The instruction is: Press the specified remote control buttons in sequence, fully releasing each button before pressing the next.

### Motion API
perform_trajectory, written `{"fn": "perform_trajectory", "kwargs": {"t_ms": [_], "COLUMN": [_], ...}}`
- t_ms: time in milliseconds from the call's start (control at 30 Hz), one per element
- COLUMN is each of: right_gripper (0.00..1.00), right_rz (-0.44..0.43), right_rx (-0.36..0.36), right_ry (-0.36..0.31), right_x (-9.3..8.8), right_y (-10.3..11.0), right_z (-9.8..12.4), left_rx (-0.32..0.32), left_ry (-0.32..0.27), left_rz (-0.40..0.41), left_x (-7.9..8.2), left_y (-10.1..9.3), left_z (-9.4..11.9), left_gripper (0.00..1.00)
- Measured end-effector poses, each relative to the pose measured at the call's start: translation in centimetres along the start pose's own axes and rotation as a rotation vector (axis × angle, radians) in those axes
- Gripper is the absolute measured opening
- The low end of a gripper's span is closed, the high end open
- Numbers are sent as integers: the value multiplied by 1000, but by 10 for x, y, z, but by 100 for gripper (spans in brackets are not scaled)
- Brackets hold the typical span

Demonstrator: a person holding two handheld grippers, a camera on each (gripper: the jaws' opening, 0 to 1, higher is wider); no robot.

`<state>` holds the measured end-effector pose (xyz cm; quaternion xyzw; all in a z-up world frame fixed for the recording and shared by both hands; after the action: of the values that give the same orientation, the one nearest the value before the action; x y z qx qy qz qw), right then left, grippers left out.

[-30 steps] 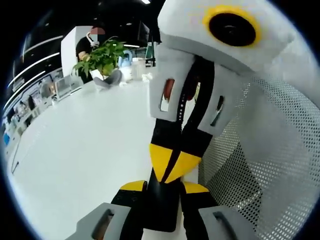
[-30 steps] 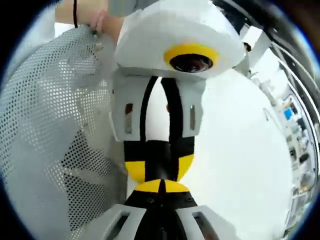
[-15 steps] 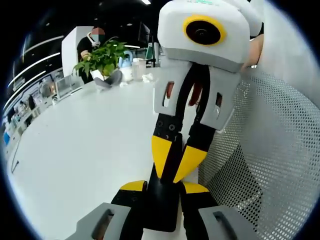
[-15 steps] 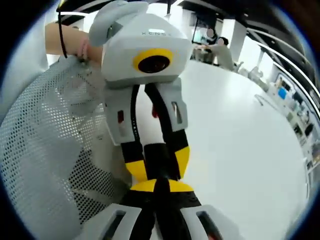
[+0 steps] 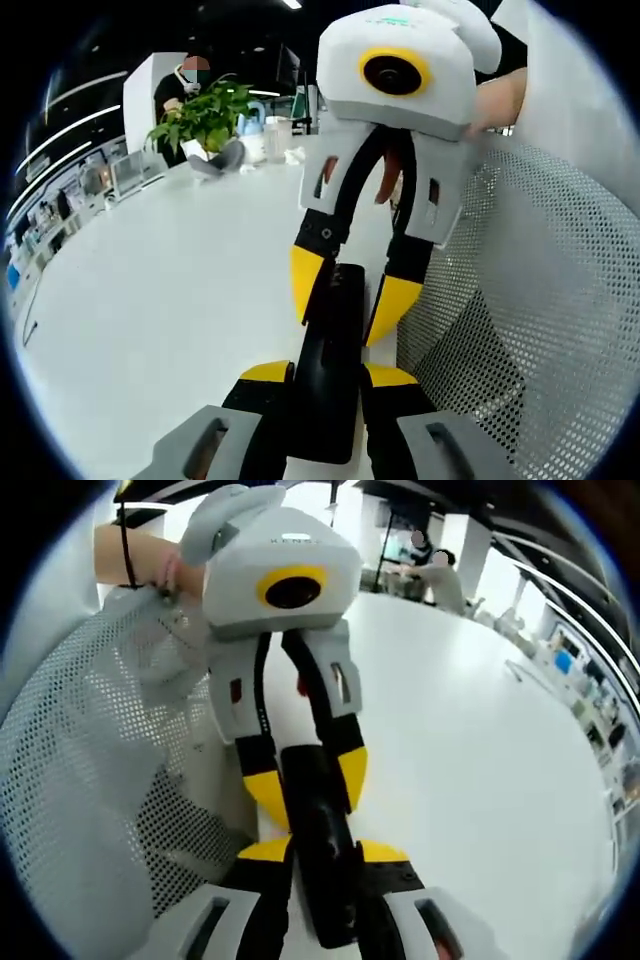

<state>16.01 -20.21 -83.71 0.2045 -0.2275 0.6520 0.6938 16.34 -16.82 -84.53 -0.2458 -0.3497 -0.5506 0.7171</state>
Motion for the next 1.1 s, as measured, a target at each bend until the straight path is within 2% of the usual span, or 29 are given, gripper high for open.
{"fn": "perform_trajectory", "kwargs": {"t_ms": [633,1100], "right_gripper": [23,25], "right_rz": [-48,-97], "right_rx": [16,3], "right_ry": [13,5], "right_x": [-20,-27], "right_y": [-6,-7], "right_z": [5,7], "left_rx": [1,2], "left_ry": [-2,-3], "left_rz": [2,3], "left_x": [0,0], "left_y": [0,0], "left_z": [0,0], "left_gripper": [26,26]}}
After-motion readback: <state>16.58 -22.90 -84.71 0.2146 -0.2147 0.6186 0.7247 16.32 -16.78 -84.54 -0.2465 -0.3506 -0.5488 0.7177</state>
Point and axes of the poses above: the point that each gripper's makers call its tool centre point, and the gripper's own axes: z roughly backward along the fingers, y roughly to its left, x roughly out of its top, the point moved 2 cm from there along z, roughly backward along the fingers, and after that the axes turned 4 degrees about x, right-handed, at the moved point
